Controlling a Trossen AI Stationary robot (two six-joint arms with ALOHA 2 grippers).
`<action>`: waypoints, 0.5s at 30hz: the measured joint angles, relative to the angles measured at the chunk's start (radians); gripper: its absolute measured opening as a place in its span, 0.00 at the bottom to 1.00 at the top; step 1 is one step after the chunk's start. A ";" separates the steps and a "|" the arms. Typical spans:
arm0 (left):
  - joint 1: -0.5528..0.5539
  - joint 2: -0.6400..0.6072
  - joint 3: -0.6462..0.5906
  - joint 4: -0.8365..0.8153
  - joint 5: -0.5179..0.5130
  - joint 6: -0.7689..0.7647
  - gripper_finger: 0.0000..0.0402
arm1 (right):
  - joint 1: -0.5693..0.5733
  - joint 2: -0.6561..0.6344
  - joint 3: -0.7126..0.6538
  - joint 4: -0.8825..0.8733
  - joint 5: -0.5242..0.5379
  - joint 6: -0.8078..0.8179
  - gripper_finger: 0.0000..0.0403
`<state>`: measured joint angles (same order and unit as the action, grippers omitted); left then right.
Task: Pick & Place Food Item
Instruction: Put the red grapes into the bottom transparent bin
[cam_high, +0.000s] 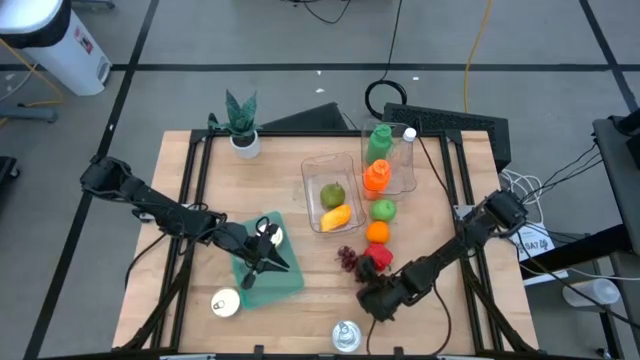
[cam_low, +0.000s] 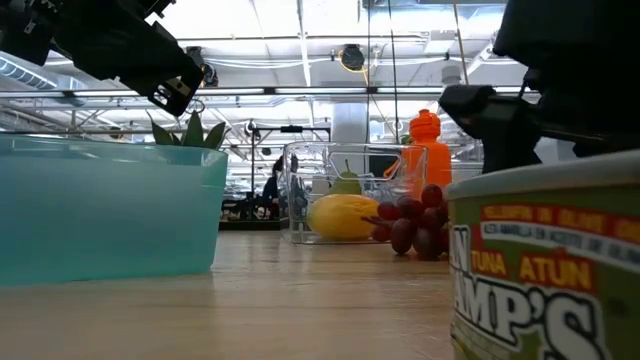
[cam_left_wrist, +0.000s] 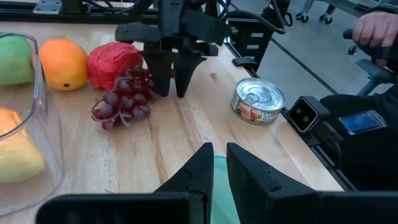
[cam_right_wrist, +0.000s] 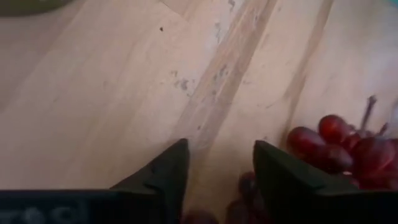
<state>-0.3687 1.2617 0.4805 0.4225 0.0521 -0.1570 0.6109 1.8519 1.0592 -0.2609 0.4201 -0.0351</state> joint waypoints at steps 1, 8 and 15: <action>0.000 0.000 0.000 0.000 0.000 0.000 0.13 | -0.005 0.000 0.000 0.000 -0.020 0.014 0.37; 0.000 0.000 0.000 0.000 0.000 -0.001 0.13 | -0.002 -0.010 0.014 -0.013 -0.031 0.034 0.19; 0.000 0.000 0.000 0.002 0.001 -0.003 0.13 | 0.006 -0.085 0.098 0.003 0.130 0.028 0.29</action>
<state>-0.3687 1.2617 0.4805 0.4240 0.0531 -0.1604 0.6167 1.7669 1.1572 -0.2581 0.5502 -0.0075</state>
